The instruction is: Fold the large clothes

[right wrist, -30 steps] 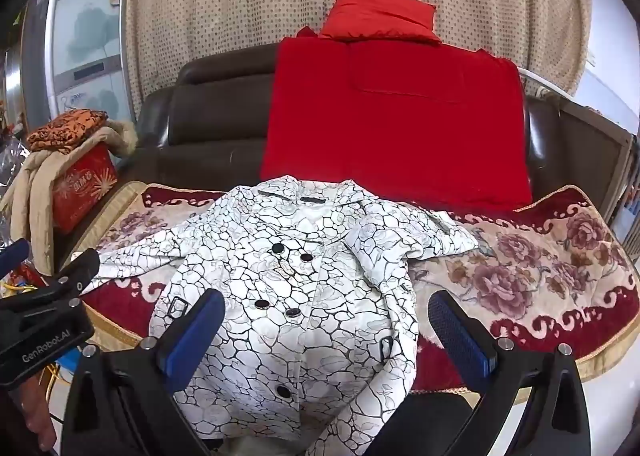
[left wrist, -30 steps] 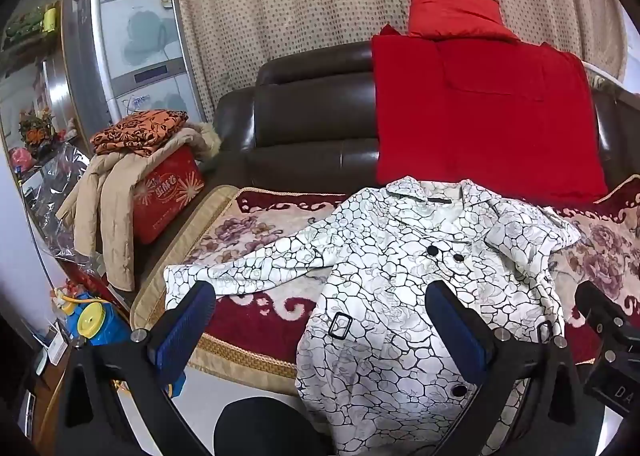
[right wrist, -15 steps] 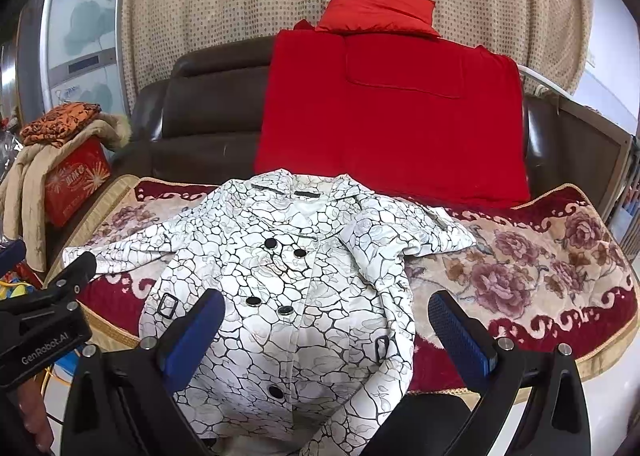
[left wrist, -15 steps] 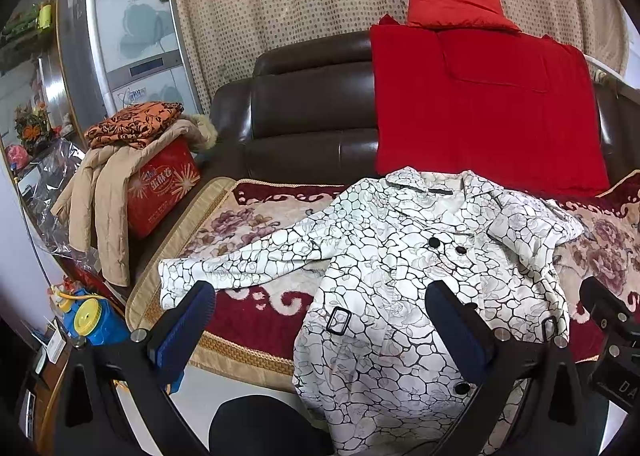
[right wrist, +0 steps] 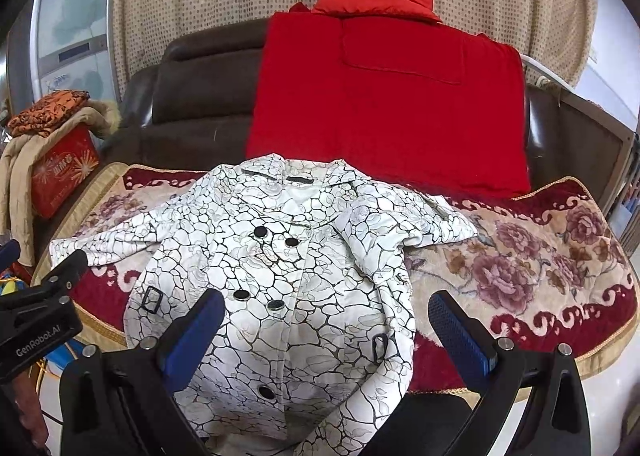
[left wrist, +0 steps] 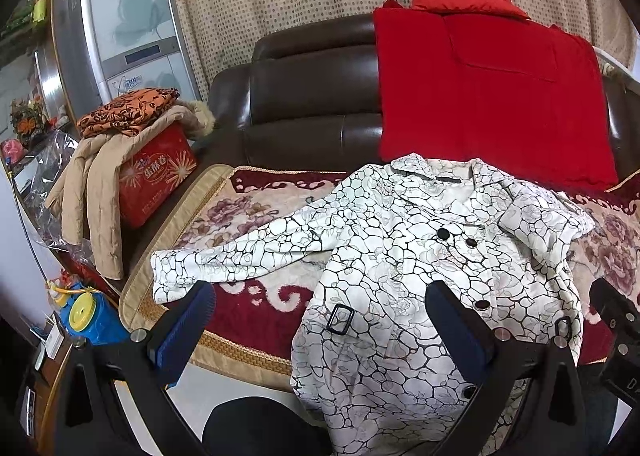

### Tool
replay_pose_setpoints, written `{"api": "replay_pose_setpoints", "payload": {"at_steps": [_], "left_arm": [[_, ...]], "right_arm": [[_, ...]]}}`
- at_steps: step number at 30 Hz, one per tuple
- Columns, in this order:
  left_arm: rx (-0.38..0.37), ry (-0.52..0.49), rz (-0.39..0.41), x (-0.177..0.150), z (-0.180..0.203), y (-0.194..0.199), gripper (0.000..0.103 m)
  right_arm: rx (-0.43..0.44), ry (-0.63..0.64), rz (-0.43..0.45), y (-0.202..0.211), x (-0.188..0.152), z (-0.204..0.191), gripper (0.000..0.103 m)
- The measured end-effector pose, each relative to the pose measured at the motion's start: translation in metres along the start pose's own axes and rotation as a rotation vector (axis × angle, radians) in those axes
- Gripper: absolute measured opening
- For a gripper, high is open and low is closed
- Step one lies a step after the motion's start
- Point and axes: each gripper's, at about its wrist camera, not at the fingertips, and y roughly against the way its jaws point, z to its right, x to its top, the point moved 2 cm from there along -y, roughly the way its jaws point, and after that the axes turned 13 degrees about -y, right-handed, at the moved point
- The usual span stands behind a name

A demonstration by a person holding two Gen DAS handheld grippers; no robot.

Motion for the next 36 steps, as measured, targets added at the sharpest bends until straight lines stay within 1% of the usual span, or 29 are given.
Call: {"api": "replay_pose_setpoints", "payload": {"at_steps": [2, 9, 15, 19, 22, 24, 27, 30, 31, 33, 34, 35, 36], "left_arm": [[0.003, 0.001, 0.005, 0.002, 0.001, -0.005, 0.103], [-0.007, 0.008, -0.030, 0.004, 0.009, -0.040, 0.103], [-0.013, 0.009, -0.065, 0.007, 0.013, -0.075, 0.103], [-0.032, 0.007, -0.067, 0.012, 0.017, -0.095, 0.103], [-0.075, 0.008, -0.068, 0.017, 0.024, -0.117, 0.103], [-0.084, 0.004, -0.055, 0.018, 0.030, -0.133, 0.103], [-0.139, 0.011, -0.050, 0.015, 0.037, -0.164, 0.103], [-0.225, 0.040, -0.145, 0.005, 0.048, -0.209, 0.103], [-0.237, 0.047, -0.169, 0.001, 0.049, -0.218, 0.103], [-0.228, 0.058, -0.207, -0.005, 0.051, -0.232, 0.103], [-0.226, 0.059, -0.225, -0.006, 0.052, -0.236, 0.103], [-0.223, 0.054, -0.228, -0.007, 0.051, -0.236, 0.103], [-0.215, 0.050, -0.211, -0.006, 0.050, -0.235, 0.103]], "right_arm": [[-0.004, 0.005, -0.003, -0.004, 0.001, -0.001, 0.103], [-0.029, 0.006, -0.019, -0.024, 0.006, 0.001, 0.103], [-0.078, -0.020, -0.040, -0.052, 0.014, 0.014, 0.103], [-0.114, -0.038, -0.051, -0.072, 0.021, 0.025, 0.103], [-0.118, -0.069, -0.064, -0.089, 0.026, 0.038, 0.103], [-0.085, -0.126, -0.077, -0.105, 0.031, 0.055, 0.103], [-0.011, -0.271, -0.109, -0.136, 0.041, 0.097, 0.103], [0.083, -0.499, -0.179, -0.181, 0.046, 0.154, 0.103], [0.101, -0.566, -0.190, -0.192, 0.046, 0.167, 0.103], [0.162, -0.741, -0.207, -0.217, 0.045, 0.202, 0.103], [0.175, -0.813, -0.212, -0.227, 0.044, 0.215, 0.103], [0.186, -0.869, -0.209, -0.233, 0.043, 0.223, 0.103], [0.212, -0.924, -0.202, -0.240, 0.042, 0.231, 0.103]]}}
